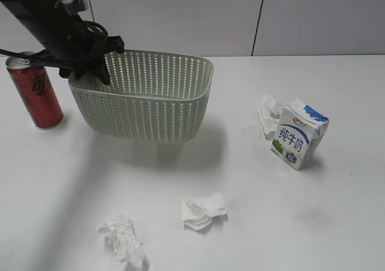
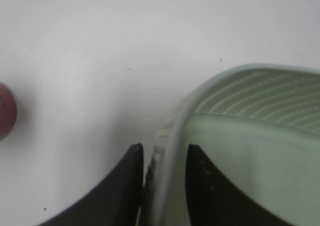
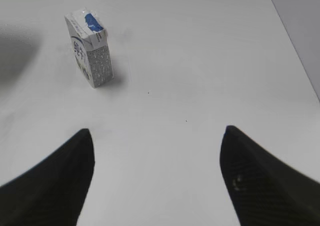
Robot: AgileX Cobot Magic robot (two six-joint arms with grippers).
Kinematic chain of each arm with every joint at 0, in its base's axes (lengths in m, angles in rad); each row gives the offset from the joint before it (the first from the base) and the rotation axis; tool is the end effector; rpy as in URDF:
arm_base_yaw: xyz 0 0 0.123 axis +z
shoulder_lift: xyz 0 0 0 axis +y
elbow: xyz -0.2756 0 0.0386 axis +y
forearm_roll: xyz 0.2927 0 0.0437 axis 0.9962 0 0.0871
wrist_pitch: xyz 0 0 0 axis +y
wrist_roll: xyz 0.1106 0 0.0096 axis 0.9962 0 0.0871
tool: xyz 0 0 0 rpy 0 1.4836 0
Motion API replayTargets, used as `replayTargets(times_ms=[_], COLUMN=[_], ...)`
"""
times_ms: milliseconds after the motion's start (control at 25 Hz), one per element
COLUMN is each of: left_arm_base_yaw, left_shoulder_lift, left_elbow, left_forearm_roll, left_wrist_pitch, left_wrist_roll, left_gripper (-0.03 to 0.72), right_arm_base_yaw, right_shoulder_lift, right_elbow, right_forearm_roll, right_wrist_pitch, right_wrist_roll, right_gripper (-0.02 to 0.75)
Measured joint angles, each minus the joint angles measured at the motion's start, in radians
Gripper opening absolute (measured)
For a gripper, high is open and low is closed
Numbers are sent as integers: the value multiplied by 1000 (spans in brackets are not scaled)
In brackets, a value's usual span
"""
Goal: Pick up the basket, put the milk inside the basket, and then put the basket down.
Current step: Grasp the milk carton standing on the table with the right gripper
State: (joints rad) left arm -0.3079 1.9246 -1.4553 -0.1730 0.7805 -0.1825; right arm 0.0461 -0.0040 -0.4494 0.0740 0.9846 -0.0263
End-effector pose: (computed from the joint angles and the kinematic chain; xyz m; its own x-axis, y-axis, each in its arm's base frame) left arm 0.4314 -0.1513 0.1739 -0.9360 -0.0162 -0.3517 0.0686 0.9714 -0.2273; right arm 0.0679 0.0100 0.2805 -0.4294 -0.0051 -0.9031 -0.0953 0.9947 0.0397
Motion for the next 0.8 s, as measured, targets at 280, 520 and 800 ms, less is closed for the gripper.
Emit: replayTargets(times_ms=[280, 520, 800], left_arm_base_yaw=[0, 0, 0], left_shoulder_lift=[0, 0, 0], left_elbow=[0, 0, 0], left_forearm_roll=[0, 0, 0], left_wrist_pitch=[-2, -2, -2], left_wrist_roll=[0, 0, 0], left_gripper=[226, 226, 226], right_arm_base_yaw=[0, 0, 0], right_shoulder_lift=[-2, 158, 573], right_elbow=[0, 0, -39], right_forearm_roll=[1, 37, 250], right_wrist_pitch=[-129, -298, -503], right_wrist_roll=[0, -33, -277], right_gripper=[594, 594, 595])
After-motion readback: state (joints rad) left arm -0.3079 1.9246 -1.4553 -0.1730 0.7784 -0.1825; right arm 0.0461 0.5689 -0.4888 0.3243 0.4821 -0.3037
